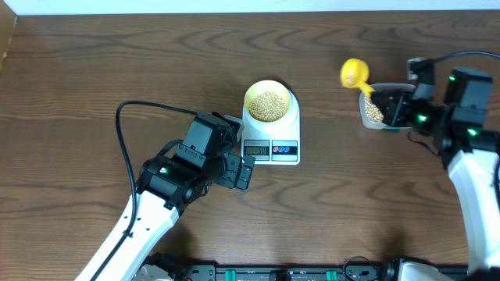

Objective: Scoop item into bowl and weigh 50g on scale
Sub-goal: 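Carry the scoop back over the soybean tub with the right gripper, then lower the scoop into the tub and open the right gripper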

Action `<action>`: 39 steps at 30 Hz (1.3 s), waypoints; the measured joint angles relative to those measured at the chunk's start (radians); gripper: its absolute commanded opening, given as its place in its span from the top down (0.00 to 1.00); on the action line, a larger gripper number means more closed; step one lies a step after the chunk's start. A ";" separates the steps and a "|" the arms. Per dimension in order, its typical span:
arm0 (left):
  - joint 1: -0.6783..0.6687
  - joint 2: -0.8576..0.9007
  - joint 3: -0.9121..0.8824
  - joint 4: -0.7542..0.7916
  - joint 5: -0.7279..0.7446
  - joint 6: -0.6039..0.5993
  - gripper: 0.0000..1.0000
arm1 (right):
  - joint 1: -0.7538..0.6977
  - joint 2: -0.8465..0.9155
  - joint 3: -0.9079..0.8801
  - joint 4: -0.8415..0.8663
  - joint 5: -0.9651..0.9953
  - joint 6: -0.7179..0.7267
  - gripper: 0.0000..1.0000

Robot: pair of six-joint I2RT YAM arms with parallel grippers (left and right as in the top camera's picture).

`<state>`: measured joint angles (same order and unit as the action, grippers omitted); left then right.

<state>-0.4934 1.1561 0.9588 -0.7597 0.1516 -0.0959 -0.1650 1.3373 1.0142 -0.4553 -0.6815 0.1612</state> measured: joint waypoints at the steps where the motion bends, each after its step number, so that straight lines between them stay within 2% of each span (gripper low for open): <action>1: 0.000 0.000 0.000 0.000 0.000 0.000 0.02 | -0.012 -0.024 0.000 -0.016 0.010 0.000 0.99; 10: 0.000 0.000 0.000 0.000 0.000 0.000 0.02 | -0.097 -0.132 0.000 -0.157 0.068 -0.001 0.99; 15: 0.000 0.000 0.000 0.000 0.000 0.000 0.02 | -0.122 -0.134 0.000 -0.240 0.209 0.000 0.99; 20: 0.000 0.000 0.000 0.000 0.000 0.000 0.02 | -0.125 -0.134 0.000 -0.243 0.298 -0.016 0.99; 33: 0.000 0.000 0.000 0.000 0.000 0.000 0.02 | -0.106 -0.049 0.000 -0.241 0.430 -0.333 0.99; 39: 0.000 0.000 0.000 0.000 0.000 0.000 0.02 | -0.042 0.018 0.000 -0.208 0.541 -0.402 0.99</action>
<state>-0.4934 1.1561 0.9588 -0.7593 0.1516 -0.0959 -0.2073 1.3548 1.0142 -0.6632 -0.1410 -0.2405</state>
